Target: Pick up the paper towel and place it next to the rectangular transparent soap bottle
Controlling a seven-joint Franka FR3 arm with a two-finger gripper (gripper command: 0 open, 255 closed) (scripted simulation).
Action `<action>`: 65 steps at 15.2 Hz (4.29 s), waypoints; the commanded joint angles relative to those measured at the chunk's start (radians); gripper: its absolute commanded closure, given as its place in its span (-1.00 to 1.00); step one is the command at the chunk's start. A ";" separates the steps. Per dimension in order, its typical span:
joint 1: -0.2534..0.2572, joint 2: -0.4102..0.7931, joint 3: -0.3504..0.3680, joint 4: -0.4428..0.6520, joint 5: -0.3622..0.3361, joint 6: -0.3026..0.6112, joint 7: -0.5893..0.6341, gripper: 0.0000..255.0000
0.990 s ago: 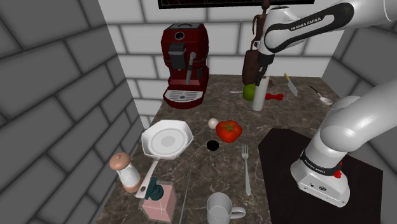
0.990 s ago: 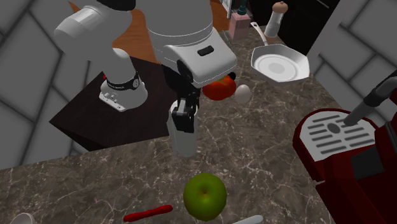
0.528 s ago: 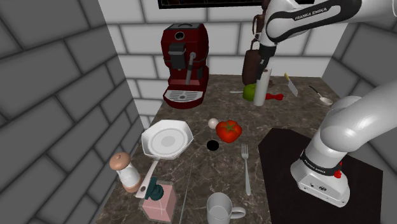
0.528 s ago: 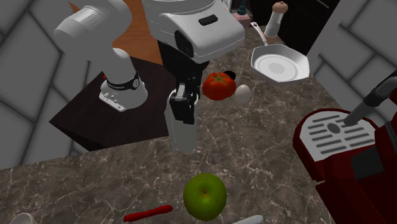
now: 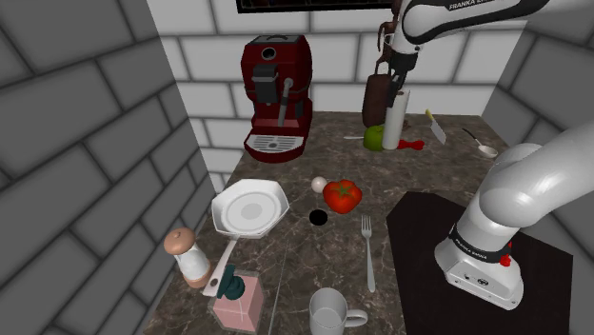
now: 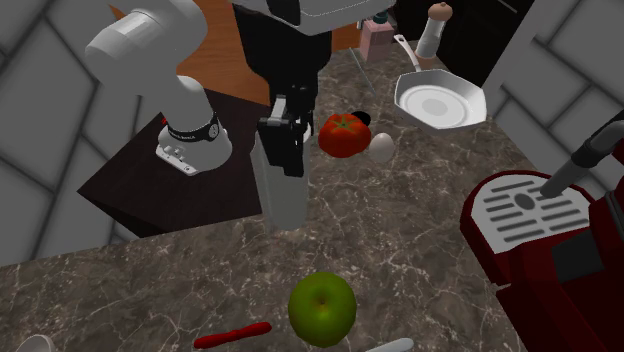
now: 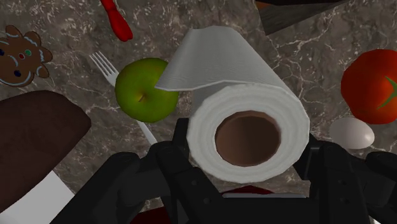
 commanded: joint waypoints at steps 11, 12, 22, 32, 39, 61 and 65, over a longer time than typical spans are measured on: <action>0.008 0.003 0.019 0.162 0.016 -0.159 -0.007 1.00; 0.009 0.005 0.020 0.176 0.018 -0.172 -0.008 1.00; 0.017 0.034 0.029 0.335 0.031 -0.302 -0.018 1.00; 0.024 0.084 0.033 0.512 0.044 -0.430 -0.032 1.00; 0.064 0.018 0.174 0.445 0.082 -0.446 0.147 1.00; 0.199 0.161 0.605 0.586 0.222 -0.465 0.702 1.00; 0.222 0.246 0.687 0.674 0.217 -0.471 0.810 1.00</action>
